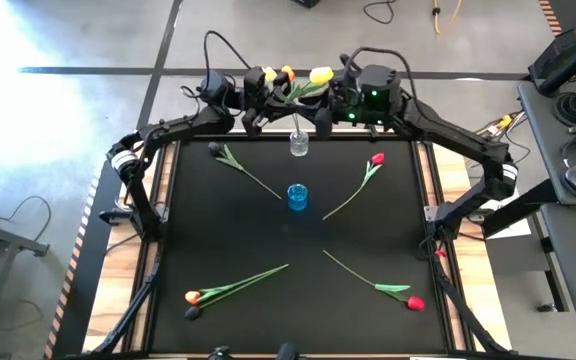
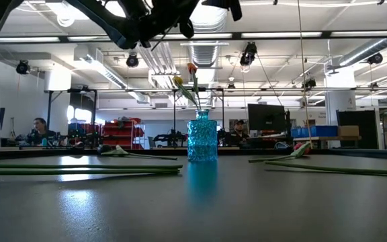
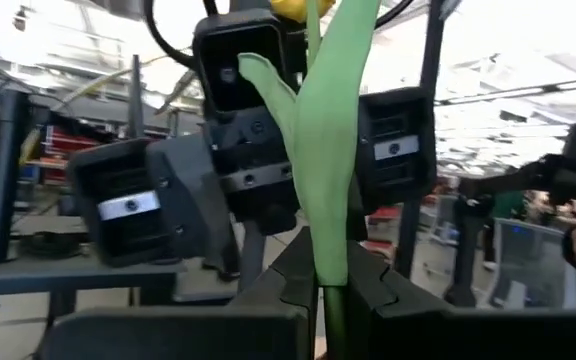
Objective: Sort flowers into vase by color
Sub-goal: Put the yellow tulip flower into the transparent vase
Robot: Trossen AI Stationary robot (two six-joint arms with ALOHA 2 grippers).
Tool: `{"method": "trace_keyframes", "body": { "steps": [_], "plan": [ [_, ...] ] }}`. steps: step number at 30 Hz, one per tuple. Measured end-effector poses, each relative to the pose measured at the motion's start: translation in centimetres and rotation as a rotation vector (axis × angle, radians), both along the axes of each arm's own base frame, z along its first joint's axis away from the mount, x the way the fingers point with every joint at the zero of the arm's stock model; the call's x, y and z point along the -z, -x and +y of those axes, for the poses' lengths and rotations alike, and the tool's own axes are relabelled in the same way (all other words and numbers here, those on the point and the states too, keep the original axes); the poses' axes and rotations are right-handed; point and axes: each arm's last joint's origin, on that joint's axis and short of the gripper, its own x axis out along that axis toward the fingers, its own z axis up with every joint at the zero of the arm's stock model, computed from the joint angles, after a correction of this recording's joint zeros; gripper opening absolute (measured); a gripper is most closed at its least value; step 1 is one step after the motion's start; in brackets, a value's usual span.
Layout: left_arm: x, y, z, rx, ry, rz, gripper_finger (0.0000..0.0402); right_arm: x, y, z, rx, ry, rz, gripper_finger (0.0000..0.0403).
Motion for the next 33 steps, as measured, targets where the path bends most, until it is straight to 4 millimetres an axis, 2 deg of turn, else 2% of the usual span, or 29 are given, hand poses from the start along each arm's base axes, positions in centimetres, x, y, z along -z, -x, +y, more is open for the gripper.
{"method": "trace_keyframes", "body": {
  "steps": [6, 10, 13, 21, 25, 33],
  "plan": [
    [0.0, 0.0, 0.0, 0.028, 0.003, 0.023, 0.0, -0.5, -0.9, 0.1, -0.016, 0.085, -0.077, 0.0171],
    [0.2, -0.1, 0.0, 0.043, 0.018, 0.055, 0.0, -0.8, -1.1, 0.5, -0.013, 0.156, -0.095, 0.015],
    [0.3, -0.2, 0.1, 0.044, 0.024, 0.068, 0.0, -0.8, -1.1, 0.4, -0.008, 0.17, -0.092, 0.0123],
    [0.6, -0.3, 0.1, 0.059, 0.041, 0.107, 0.0, -0.9, -1.0, 0.4, 0.005, 0.195, -0.083, 0.0017],
    [0.8, -0.4, 0.2, 0.078, 0.034, 0.137, 0.0008, -1.7, -0.7, 0.4, 0.01, 0.193, -0.08, 0.0014],
    [0.0, -0.4, 0.5, 0.074, 0.011, 0.138, 0.0057, -4.3, 1.5, 0.6, 0.015, 0.194, 0.048, 0.0013]
  ]
}}
